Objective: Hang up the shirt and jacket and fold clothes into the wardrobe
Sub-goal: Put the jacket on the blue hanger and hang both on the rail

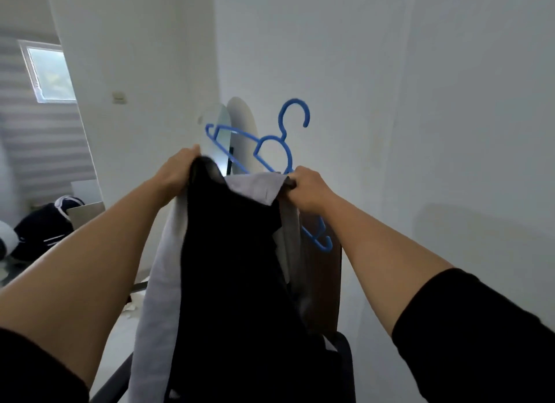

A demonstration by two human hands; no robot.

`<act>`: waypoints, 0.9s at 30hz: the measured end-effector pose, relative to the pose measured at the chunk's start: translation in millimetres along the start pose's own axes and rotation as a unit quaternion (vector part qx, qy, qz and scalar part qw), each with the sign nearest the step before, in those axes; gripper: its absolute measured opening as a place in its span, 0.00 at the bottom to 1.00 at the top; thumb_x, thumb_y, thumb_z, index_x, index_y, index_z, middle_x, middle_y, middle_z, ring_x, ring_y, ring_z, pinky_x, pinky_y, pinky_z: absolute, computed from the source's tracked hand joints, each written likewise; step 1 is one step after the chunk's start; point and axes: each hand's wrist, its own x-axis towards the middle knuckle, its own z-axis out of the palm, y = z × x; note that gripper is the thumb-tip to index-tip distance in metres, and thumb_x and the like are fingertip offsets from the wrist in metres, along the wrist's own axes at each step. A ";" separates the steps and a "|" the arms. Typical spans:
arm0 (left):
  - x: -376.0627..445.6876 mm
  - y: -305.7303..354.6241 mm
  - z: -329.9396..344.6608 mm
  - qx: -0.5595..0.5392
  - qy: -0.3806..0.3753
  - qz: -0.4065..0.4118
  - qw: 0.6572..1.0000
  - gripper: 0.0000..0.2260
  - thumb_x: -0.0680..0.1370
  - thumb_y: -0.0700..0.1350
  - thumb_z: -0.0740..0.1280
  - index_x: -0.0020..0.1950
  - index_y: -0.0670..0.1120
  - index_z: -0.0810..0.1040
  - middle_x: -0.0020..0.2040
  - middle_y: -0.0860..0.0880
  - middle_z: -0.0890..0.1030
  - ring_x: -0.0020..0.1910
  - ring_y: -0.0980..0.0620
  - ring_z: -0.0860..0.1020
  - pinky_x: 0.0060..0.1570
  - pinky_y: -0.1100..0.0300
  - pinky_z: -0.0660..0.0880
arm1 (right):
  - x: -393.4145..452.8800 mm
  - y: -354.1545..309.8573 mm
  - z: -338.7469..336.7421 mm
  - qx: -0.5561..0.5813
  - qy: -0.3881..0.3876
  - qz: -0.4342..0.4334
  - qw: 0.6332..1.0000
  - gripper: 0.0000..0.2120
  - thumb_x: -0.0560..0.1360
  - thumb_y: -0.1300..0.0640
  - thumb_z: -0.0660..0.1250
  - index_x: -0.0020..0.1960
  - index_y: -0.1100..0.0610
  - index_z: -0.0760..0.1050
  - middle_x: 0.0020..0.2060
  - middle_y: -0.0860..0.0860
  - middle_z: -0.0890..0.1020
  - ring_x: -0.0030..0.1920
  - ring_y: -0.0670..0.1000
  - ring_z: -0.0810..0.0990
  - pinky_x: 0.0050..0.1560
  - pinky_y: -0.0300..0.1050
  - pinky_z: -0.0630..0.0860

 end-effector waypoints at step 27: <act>-30.9 26.4 -9.4 0.039 0.033 -0.091 0.995 0.26 0.80 0.55 0.59 0.65 0.33 0.71 0.64 0.38 0.73 0.57 0.41 0.74 0.53 0.53 0.71 | -76.4 -3.8 -99.3 0.056 0.021 0.013 0.998 0.23 0.81 0.49 0.55 0.75 0.39 0.54 0.72 0.49 0.65 0.63 0.53 0.72 0.59 0.52 0.70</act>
